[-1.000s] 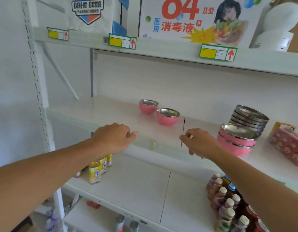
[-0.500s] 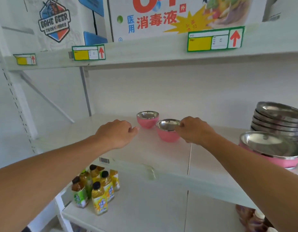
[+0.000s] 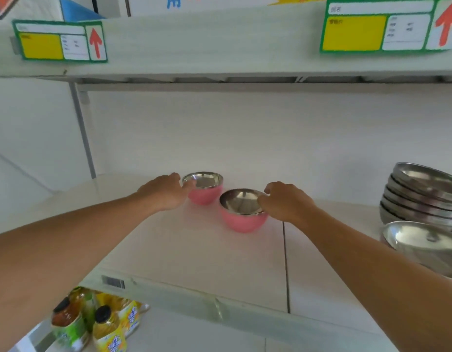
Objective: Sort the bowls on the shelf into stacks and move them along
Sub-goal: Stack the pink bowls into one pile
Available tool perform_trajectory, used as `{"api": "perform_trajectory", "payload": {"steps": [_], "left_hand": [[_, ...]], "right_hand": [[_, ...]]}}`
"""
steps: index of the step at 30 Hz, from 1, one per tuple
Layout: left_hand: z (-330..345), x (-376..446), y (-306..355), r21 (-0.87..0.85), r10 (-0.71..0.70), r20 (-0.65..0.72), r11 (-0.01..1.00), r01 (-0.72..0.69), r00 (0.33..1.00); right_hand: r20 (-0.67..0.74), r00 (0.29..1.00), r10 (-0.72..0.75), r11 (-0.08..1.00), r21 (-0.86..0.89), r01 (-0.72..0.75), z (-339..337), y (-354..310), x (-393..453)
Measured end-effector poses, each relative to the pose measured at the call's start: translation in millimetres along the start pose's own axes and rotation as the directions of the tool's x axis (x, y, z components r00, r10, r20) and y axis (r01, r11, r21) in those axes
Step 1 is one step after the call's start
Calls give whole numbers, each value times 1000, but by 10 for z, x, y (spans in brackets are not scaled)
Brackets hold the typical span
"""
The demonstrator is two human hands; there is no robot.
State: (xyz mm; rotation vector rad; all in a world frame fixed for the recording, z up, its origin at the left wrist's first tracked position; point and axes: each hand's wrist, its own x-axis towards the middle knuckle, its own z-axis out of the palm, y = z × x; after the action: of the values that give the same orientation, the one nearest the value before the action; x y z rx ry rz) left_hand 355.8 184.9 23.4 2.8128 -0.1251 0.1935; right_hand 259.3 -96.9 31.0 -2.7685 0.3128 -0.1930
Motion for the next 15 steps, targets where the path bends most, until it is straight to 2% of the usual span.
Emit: {"api": "perform_trajectory", "payload": {"steps": [7,11,15], "left_hand": [[94,525,37,-243,-19,128,969,50,992],[167,608,80,-531,-25,179,839,118,984],[84,562,83,-510,-23,137,856,90,990]], "right_hand": [[57,997,56,996,66,-59,43,-57,169],[103,990,100,961,246,-122,84,-67,192],[93,990,103,927,353,-129,31,-48,137]]}}
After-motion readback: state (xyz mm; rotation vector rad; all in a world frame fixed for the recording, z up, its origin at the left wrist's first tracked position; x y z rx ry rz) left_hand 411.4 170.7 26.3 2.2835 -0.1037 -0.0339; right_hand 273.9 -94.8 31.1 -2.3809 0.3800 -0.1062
